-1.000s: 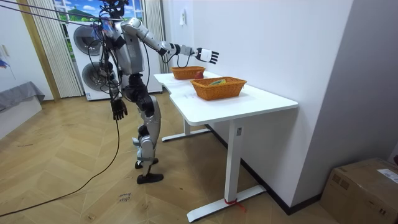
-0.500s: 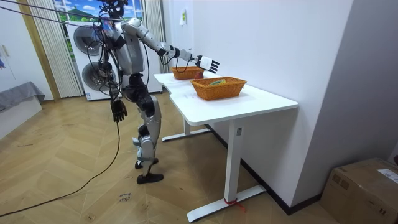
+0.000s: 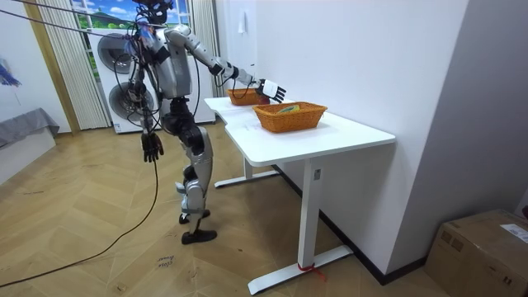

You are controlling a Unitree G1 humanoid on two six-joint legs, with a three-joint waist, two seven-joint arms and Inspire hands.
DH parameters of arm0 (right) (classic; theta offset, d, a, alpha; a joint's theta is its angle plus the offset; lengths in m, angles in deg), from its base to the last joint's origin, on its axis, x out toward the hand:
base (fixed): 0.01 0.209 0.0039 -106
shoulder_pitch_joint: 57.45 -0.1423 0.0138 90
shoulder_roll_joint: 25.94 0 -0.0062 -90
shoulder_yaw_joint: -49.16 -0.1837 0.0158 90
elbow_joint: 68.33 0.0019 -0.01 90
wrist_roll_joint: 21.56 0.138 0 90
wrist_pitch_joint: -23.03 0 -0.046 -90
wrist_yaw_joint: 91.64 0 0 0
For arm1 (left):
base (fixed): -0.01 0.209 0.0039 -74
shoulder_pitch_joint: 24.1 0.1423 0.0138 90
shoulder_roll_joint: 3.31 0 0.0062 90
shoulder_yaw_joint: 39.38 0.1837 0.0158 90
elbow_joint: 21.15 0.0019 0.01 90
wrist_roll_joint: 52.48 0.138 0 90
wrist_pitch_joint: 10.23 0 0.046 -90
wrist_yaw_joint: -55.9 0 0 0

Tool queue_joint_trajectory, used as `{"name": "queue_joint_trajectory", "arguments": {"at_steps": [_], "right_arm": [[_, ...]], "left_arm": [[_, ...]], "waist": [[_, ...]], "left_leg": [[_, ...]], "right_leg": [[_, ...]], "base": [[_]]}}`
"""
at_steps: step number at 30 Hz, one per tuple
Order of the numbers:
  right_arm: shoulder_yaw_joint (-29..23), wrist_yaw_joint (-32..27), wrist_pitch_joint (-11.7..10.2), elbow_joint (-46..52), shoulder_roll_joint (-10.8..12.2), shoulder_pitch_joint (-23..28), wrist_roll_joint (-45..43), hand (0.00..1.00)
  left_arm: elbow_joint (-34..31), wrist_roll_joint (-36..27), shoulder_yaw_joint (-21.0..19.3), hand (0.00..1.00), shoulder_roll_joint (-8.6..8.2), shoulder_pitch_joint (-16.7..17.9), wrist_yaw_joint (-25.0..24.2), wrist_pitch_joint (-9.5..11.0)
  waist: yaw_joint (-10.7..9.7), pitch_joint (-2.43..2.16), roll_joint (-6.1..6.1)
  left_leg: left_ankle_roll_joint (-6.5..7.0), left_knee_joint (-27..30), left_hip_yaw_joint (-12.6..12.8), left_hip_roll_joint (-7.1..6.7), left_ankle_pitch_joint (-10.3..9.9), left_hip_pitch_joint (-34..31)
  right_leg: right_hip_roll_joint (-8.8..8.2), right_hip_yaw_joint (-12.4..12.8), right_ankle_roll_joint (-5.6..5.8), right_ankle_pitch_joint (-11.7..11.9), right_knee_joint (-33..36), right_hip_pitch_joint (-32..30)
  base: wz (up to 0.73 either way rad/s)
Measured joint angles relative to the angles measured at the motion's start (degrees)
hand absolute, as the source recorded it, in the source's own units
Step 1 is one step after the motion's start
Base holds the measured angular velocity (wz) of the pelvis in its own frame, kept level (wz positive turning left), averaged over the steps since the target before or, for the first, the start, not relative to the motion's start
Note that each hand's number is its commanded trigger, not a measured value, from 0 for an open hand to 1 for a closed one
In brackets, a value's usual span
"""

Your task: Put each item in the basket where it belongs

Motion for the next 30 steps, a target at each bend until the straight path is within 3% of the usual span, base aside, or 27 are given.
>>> {"name": "queue_joint_trajectory", "arguments": {"at_steps": [13,21,30], "right_arm": [[0.0,2.8,-2.1,0.1,0.0,0.0,-1.6,0.0],[0.2,6.8,-2.1,0.0,0.0,0.0,-5.1,0.0],[1.9,10.0,-2.3,-1.4,0.0,0.0,-15.2,0.0]], "left_arm": [[0.0,-0.7,0.5,0.0,0.02,-1.8,0.3,2.1],[0.1,-0.9,0.5,0.0,0.02,-1.9,0.3,2.4],[1.9,-0.8,0.5,0.0,0.0,-2.6,-0.2,2.4]], "waist": [[-0.2,0.6,0.54],[0.0,0.72,0.71],[0.2,0.59,0.54]], "left_leg": [[0.15,-0.3,0.5,0.24,-0.1,-1.5],[0.17,-0.2,0.7,0.38,-0.1,-1.6],[0.17,-0.2,0.5,0.39,-0.1,-1.5]], "right_leg": [[-0.19,-0.3,0.11,0.2,0.2,-1.6],[-0.26,-0.2,0.12,0.2,0.9,-2.0],[-0.29,-0.4,0.11,0.2,0.9,-2.0]], "base": [[0.0],[0.0],[0.0]]}}
